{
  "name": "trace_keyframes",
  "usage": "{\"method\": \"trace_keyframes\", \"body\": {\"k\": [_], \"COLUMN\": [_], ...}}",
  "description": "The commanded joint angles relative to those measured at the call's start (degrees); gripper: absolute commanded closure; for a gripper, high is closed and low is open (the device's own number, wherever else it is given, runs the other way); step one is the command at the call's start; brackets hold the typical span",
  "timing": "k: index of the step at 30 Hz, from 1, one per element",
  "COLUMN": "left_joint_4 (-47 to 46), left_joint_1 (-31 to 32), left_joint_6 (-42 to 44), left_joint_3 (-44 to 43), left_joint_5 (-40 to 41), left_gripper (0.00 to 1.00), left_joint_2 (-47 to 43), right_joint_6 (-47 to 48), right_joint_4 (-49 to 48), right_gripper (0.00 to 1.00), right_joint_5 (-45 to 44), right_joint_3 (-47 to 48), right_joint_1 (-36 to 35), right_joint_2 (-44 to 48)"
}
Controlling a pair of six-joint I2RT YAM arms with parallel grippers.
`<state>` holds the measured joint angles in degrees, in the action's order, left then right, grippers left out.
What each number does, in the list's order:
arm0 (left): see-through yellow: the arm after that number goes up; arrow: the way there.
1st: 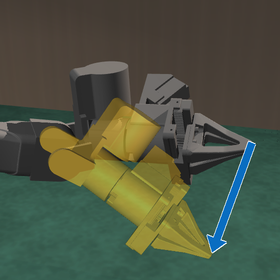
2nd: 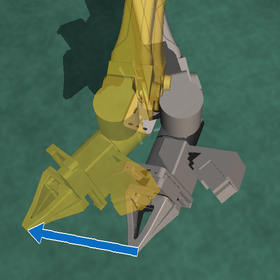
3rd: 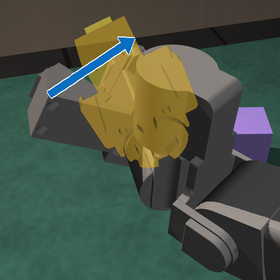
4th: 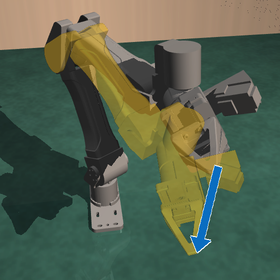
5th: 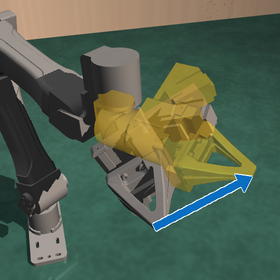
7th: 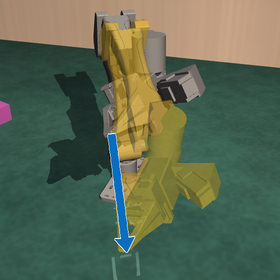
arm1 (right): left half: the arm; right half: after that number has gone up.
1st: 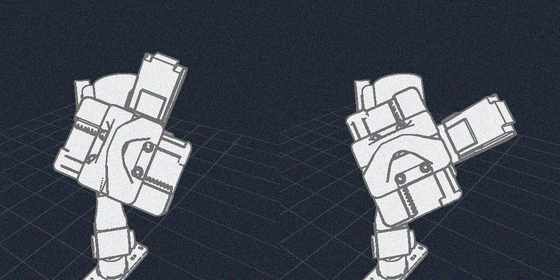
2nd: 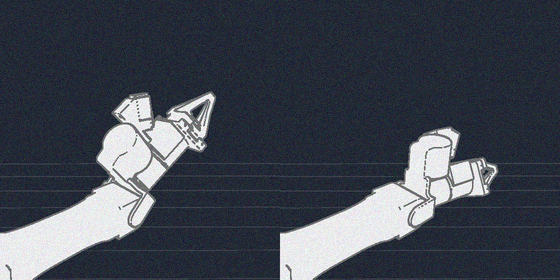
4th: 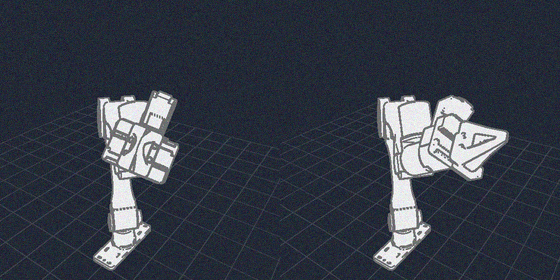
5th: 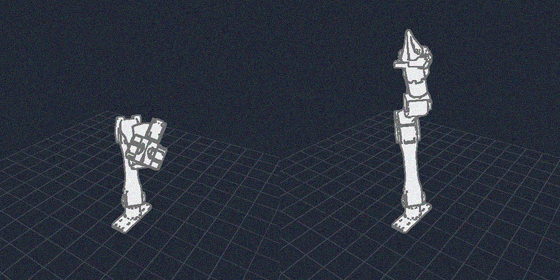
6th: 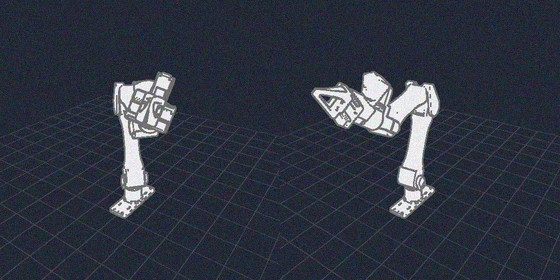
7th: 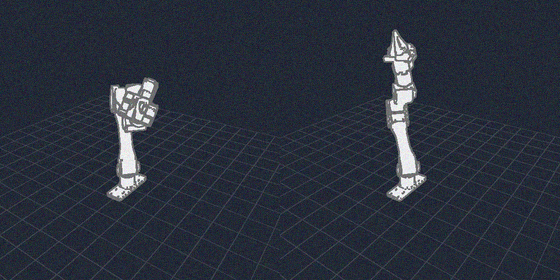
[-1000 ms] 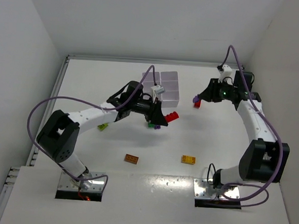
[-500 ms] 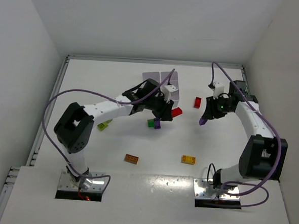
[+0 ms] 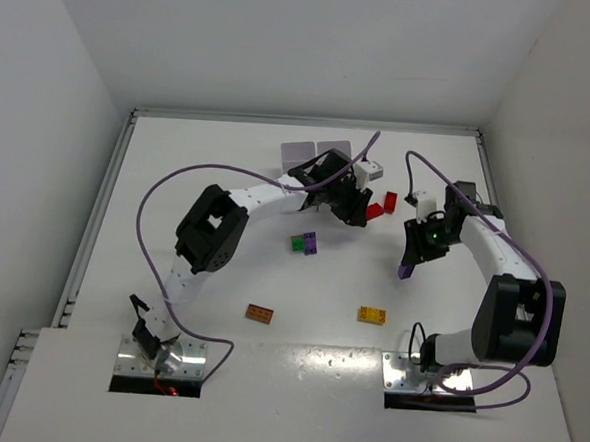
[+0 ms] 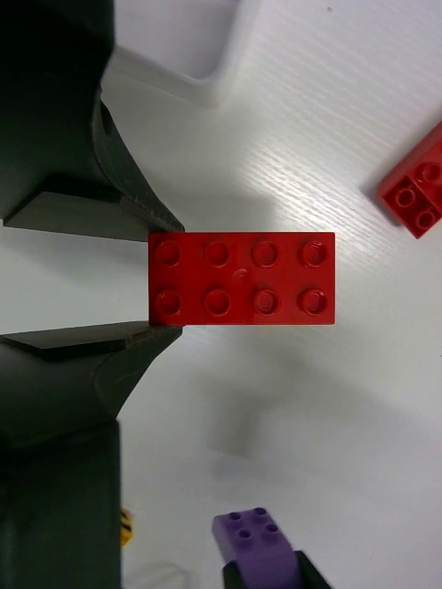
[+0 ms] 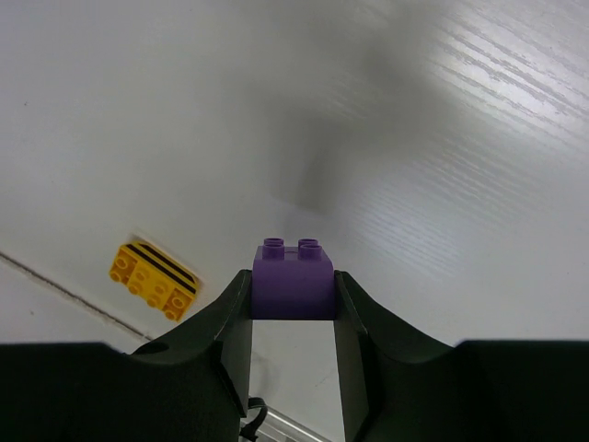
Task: Sort the legos into containers by color
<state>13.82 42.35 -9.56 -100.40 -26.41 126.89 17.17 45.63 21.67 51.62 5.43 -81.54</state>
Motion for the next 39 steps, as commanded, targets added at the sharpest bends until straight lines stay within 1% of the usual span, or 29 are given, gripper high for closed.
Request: {"method": "trace_keyframes", "body": {"k": [1,6,8,9,13,15,16,19,20,22,23,24,26,27,28,29,31,32,33,35,36,38,39], "left_joint_4": [-0.55,-0.55,-0.55,-0.55,-0.55,-0.55,-0.55,-1.08,-1.08,-1.08,-1.08,-1.08,-1.08,-1.08,-1.08,-1.08,-1.08,-1.08,-2.73,-6.25,-8.53,-8.55,-7.68], "left_joint_1": [2.29,4.23,4.76,4.76,4.76,4.76,4.76,4.76,4.76,4.76,4.76,4.76,4.76,4.76,4.76,4.76,4.76,4.76,4.15,4.15,3.62,3.10,3.09], "left_joint_6": [-0.28,-0.28,-0.28,-0.28,1.03,1.04,1.04,1.04,1.04,1.04,1.04,1.04,1.04,1.04,1.04,1.73,2.88,2.88,2.88,2.88,2.10,2.09,2.09], "left_joint_3": [-5.23,-10.86,-12.88,-13.41,-15.17,-15.18,-15.18,-16.23,-16.84,-17.37,-17.37,-17.90,-17.90,-17.90,-17.90,-17.38,-15.97,-15.10,-11.52,-5.98,-1.51,0.90,2.04], "left_joint_5": [-0.04,1.18,1.89,1.89,3.56,4.35,4.35,4.88,4.88,6.54,6.55,7.33,7.34,7.34,7.34,6.82,6.21,5.50,5.50,4.88,4.88,2.26,1.37], "left_gripper": [0.99,0.97,0.97,0.95,0.94,0.92,0.89,0.77,0.68,0.57,0.48,0.45,0.40,0.40,0.39,0.39,0.39,0.39,0.39,0.39,0.39,0.39,0.39], "left_joint_2": [4.40,11.09,13.28,13.99,16.11,16.90,17.51,17.51,18.12,18.13,18.13,18.13,18.13,17.43,17.43,16.47,14.62,11.74,9.89,4.97,0.51,-2.77,-6.18], "right_joint_6": [-0.02,-0.03,-0.03,0.58,1.11,1.11,1.11,1.11,1.11,1.11,1.11,1.11,1.11,1.11,1.11,1.11,1.11,1.11,1.11,1.11,1.11,1.11,1.63], "right_joint_4": [-3.26,-3.97,-4.58,-5.10,-7.12,-7.13,-7.91,-10.20,-10.21,-10.73,-10.73,-10.73,-10.73,-10.73,-10.73,-10.73,-10.21,-9.34,-8.81,-8.28,-7.75,-6.70,-4.95], "right_gripper": [0.97,0.94,0.90,0.88,0.88,0.87,0.87,0.82,0.80,0.77,0.74,0.68,0.60,0.52,0.47,0.45,0.42,0.41,0.37,0.35,0.35,0.35,0.35], "right_joint_5": [-1.28,-3.13,-3.83,-4.35,-4.88,-4.88,-4.88,-5.93,-5.94,-5.94,-5.94,-5.94,-5.94,-5.94,-5.94,-5.94,-4.71,-4.19,-2.96,-0.77,0.20,3.44,4.51], "right_joint_3": [-0.64,-1.25,-1.25,-1.78,-1.78,-1.78,-1.78,-2.40,-2.40,-2.40,-2.40,-2.40,-2.40,-2.40,-2.40,-1.87,-1.00,-0.38,0.15,1.38,1.38,3.39,4.19], "right_joint_1": [-0.51,-0.51,-0.51,-0.51,-0.51,-0.51,-0.51,-0.51,-0.51,-0.51,-0.51,-0.51,-0.51,-0.51,-0.51,-0.51,-0.51,-0.51,-0.51,-0.51,-0.51,-0.51,-0.51], "right_joint_2": [2.00,1.21,0.68,0.68,-0.63,-1.26,-1.86,-2.49,-3.10,-3.72,-3.72,-3.72,-4.24,-4.24,-4.24,-4.24,-3.72,-3.19,-1.28,1.37,3.82,5.50,5.51]}}
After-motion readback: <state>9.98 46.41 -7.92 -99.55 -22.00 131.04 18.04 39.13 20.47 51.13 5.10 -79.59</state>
